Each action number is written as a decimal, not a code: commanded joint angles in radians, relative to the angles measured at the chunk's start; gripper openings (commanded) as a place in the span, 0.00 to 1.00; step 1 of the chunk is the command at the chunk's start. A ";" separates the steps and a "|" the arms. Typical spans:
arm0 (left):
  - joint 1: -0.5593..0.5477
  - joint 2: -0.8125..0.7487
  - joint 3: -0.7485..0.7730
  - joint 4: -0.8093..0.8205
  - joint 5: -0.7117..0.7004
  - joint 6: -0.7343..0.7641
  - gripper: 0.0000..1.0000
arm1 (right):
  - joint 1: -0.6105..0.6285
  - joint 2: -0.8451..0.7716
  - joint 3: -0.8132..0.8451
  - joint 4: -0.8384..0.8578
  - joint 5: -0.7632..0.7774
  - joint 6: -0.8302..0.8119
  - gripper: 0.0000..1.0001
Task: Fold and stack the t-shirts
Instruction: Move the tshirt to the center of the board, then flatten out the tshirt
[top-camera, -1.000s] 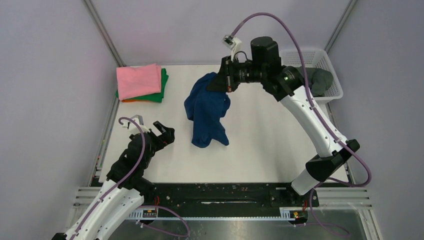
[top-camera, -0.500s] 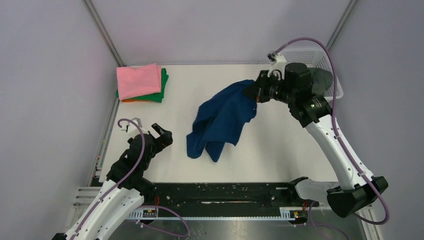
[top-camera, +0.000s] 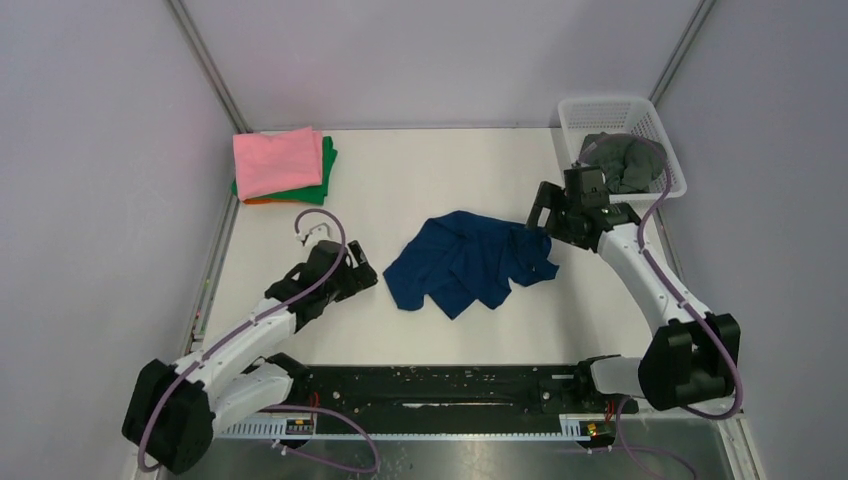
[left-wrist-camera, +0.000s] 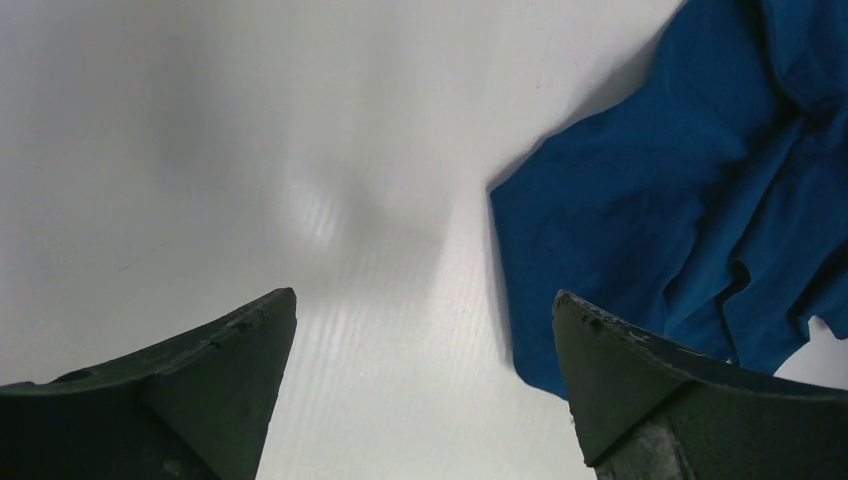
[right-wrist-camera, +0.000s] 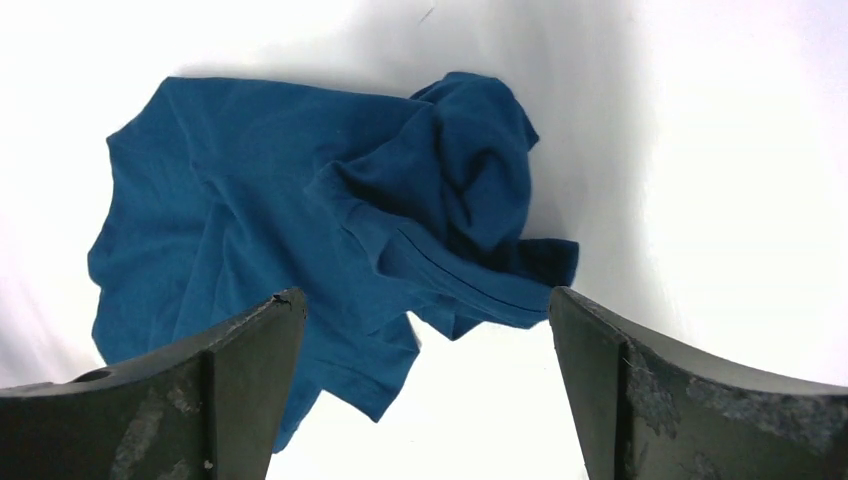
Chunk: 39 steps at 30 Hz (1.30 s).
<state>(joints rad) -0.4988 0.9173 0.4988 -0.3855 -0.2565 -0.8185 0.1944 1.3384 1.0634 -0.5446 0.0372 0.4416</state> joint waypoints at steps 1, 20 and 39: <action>-0.001 0.156 0.064 0.225 0.148 0.013 0.99 | 0.027 -0.077 -0.062 -0.005 0.114 0.050 0.99; -0.095 0.739 0.257 0.346 0.327 0.007 0.58 | 0.398 -0.077 -0.269 0.096 0.067 0.042 0.99; -0.218 0.742 0.401 0.027 -0.076 0.009 0.00 | 0.519 0.087 -0.244 0.094 0.035 -0.022 0.90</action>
<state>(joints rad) -0.7208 1.7203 0.9443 -0.2337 -0.2344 -0.8085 0.6750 1.3422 0.7723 -0.4500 0.0830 0.4477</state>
